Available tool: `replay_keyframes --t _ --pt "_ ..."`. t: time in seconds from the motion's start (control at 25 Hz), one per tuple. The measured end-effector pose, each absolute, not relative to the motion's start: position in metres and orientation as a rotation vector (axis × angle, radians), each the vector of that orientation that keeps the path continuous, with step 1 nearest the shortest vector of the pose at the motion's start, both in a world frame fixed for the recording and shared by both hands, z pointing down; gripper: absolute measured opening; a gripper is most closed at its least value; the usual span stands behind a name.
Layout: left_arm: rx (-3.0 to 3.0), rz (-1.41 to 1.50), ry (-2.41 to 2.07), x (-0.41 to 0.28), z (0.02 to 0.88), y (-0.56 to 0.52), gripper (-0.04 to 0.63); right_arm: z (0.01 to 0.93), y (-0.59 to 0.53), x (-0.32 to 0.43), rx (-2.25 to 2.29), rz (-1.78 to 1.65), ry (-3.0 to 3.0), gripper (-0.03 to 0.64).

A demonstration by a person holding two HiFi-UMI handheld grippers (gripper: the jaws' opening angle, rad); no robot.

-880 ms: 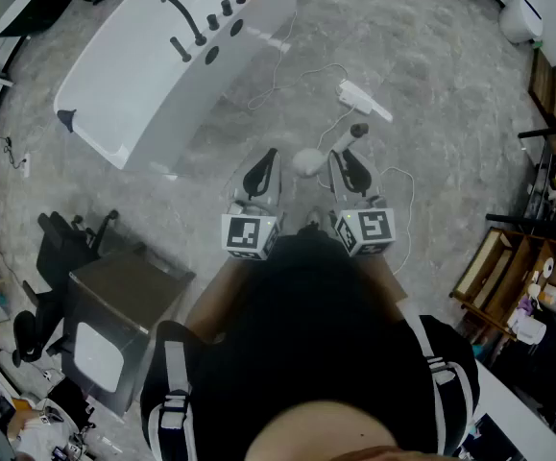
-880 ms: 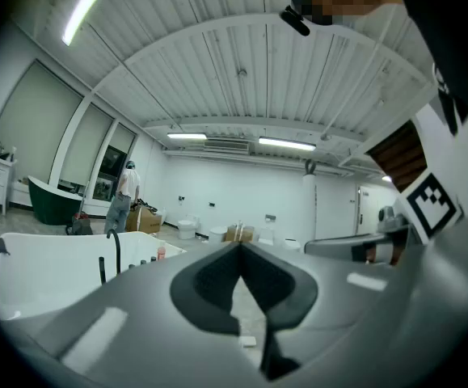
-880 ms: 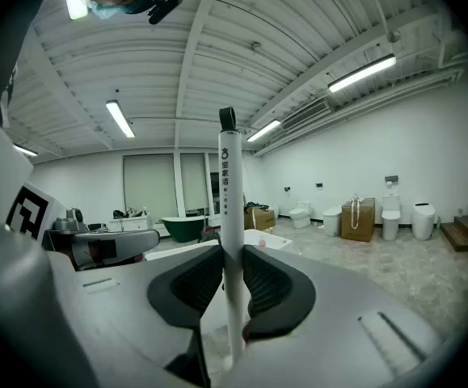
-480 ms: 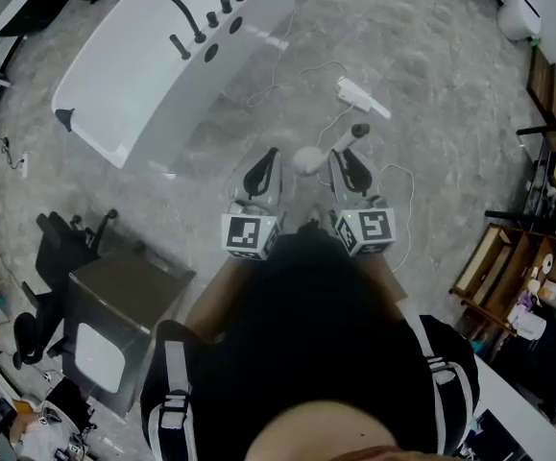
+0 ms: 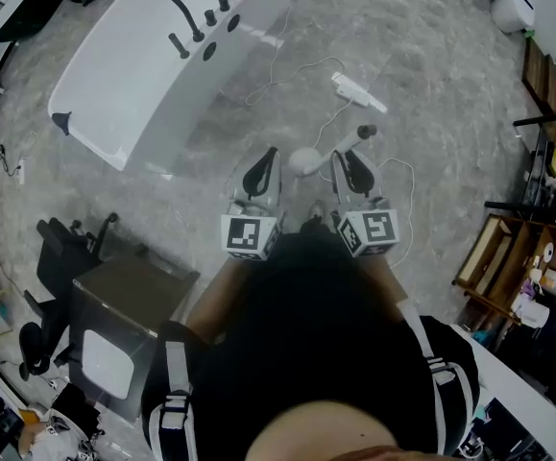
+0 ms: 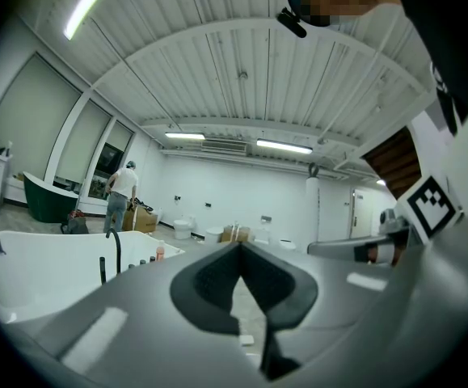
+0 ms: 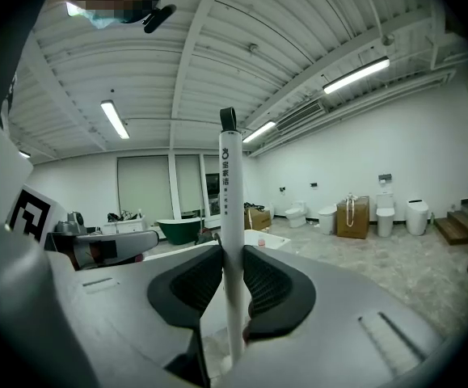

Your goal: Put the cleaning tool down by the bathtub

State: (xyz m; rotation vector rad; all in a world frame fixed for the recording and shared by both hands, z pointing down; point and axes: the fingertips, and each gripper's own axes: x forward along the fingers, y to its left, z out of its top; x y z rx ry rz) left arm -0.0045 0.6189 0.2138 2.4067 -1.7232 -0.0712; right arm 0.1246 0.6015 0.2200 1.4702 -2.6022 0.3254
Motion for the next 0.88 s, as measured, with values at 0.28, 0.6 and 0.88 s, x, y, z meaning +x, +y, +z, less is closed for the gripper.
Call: replay_keyframes --t 0.28,0.6,0.88 --pt "2.443 -0.078 -1.684 -0.031 0.214 0.624 0.009 0.219 0.61 0.109 1.563 0.313 -2.57 0.084" --pt "2.436 -0.074 -1.64 -0.042 0.225 0.618 0.009 0.222 0.603 0.102 1.609 0.307 -2.539 0.084" --pt "2.452 -0.068 -1.642 -0.031 0.226 0.587 0.009 0.224 0.573 0.112 1.62 0.291 -2.539 0.084"
